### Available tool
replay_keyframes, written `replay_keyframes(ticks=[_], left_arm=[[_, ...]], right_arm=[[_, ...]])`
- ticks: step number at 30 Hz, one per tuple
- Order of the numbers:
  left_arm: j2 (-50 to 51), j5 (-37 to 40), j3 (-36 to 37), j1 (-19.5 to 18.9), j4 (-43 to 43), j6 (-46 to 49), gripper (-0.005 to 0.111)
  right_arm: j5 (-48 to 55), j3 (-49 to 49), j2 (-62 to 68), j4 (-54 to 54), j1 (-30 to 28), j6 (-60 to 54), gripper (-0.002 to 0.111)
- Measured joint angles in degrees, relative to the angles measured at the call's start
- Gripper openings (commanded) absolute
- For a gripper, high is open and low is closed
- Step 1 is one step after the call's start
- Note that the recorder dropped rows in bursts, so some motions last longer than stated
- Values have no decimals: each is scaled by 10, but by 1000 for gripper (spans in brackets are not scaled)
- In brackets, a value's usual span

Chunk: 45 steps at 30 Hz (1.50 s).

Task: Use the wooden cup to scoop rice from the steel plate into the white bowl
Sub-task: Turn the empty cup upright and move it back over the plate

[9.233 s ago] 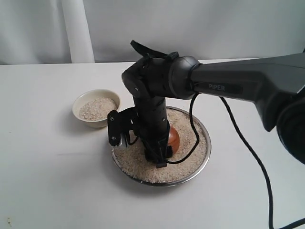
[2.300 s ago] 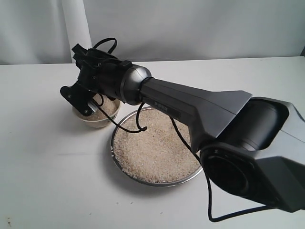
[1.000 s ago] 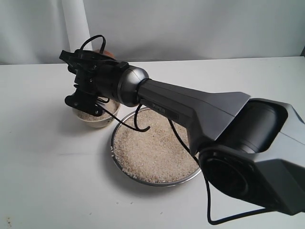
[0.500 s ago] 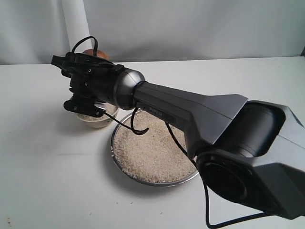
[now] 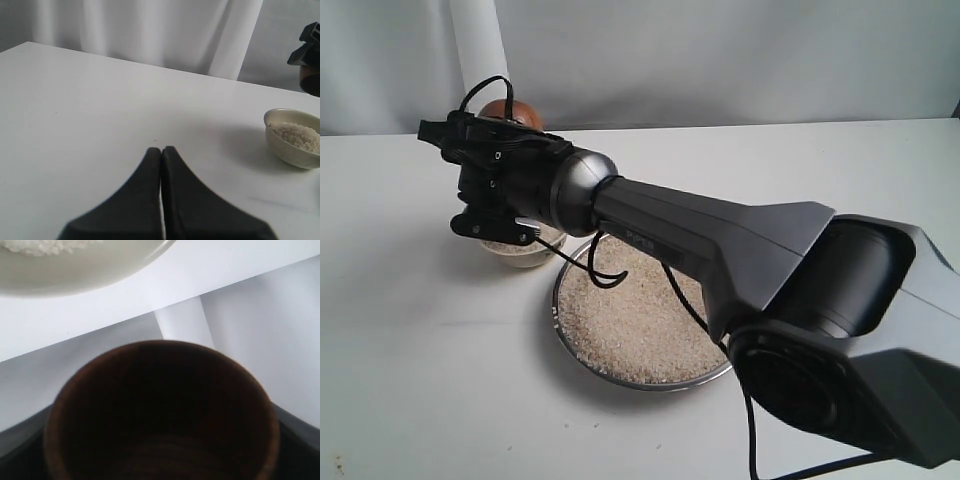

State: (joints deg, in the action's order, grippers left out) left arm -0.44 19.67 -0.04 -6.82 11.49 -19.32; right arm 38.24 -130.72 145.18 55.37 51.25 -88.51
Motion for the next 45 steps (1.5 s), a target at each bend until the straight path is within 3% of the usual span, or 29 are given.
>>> replay_keyframes(ticks=[6,12,20,22,26,39,45], left_arm=[[0,0,0,0,0,0,0],[0,0,0,0,0,0,0],[0,0,0,0,0,0,0],[0,0,0,0,0,0,0],[0,0,0,0,0,0,0],[0,0,0,0,0,0,0],[0,0,0,0,0,0,0]], right_arm=[[7,0,0,-21,0,54,0],[71,0,-2,-67,0,255,0],[102,-2,-73,-88,0,849,0],[104,-2,-88,-88,0,947,0],[106,-2,-114,-98,0,1005,0],[117,-2,-155,-152,0,1019,0],[238,-2,-163,-176,0,1021,0]])
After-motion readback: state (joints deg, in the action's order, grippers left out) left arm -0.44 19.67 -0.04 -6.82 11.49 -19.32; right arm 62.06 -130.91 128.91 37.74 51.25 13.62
